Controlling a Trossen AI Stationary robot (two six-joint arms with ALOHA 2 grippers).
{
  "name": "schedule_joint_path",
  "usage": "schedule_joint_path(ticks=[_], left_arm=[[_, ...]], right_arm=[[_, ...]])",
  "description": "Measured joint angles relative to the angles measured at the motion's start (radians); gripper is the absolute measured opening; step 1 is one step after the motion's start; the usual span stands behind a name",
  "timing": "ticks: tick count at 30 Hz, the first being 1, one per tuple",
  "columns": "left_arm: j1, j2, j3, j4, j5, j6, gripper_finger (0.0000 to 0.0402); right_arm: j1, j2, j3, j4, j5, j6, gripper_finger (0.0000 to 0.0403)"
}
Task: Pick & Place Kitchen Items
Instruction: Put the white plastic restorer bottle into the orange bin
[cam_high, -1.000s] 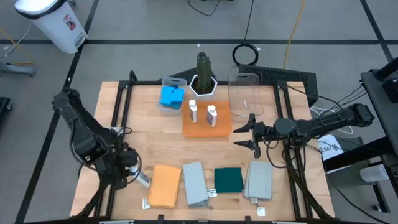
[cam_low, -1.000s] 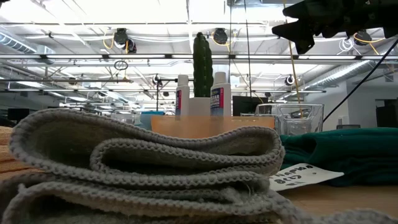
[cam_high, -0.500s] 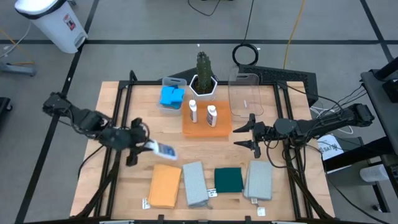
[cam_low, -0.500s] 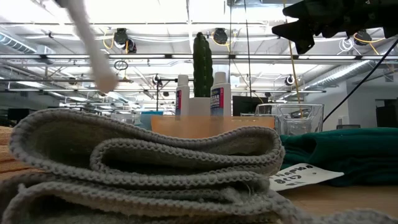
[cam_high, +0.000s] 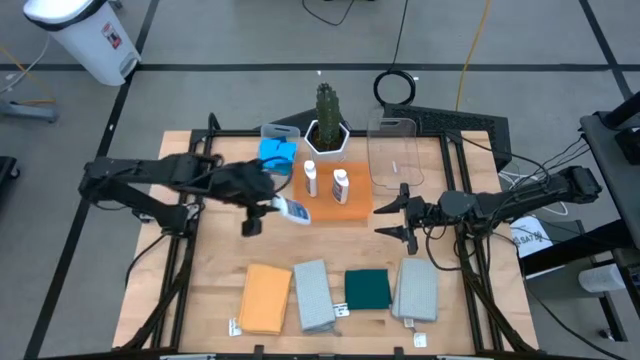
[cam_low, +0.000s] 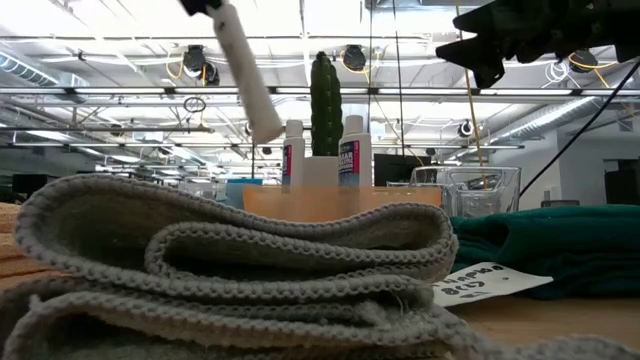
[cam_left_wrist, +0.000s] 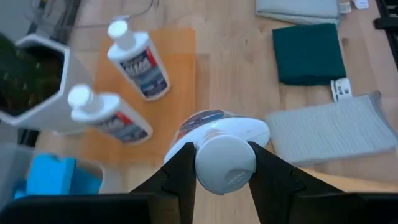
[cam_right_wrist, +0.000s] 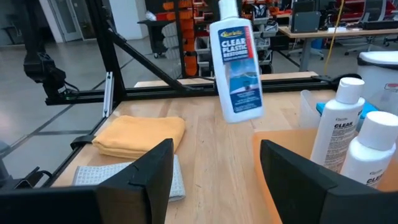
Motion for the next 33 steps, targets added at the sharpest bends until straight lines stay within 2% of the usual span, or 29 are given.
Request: schedule_joint_path(ticks=[6, 12, 15, 29, 33], left_arm=[[0.103, 0.151, 0.101, -0.06, 0.012, 0.086, 0.0118], [0.185, 0.251, 0.113, -0.07, 0.015, 0.148, 0.0118], [0.216, 0.288, 0.113, -0.069, 0.047, 0.151, 0.0118], [0.274, 0.379, 0.114, -0.056, 0.135, 0.149, 0.0118], [0.274, 0.376, 0.114, -0.03, 0.135, 0.142, 0.0143]], right_arm=[[0.0, 0.03, 0.0, 0.005, 0.0, 0.0, 0.021], [0.0, 0.036, 0.0, 0.015, 0.0, 0.0, 0.021], [0.0, 0.036, 0.0, 0.016, 0.0, 0.0, 0.021], [0.0, 0.035, 0.0, 0.017, 0.0, 0.0, 0.021], [0.0, 0.035, 0.0, 0.017, 0.0, 0.0, 0.021]])
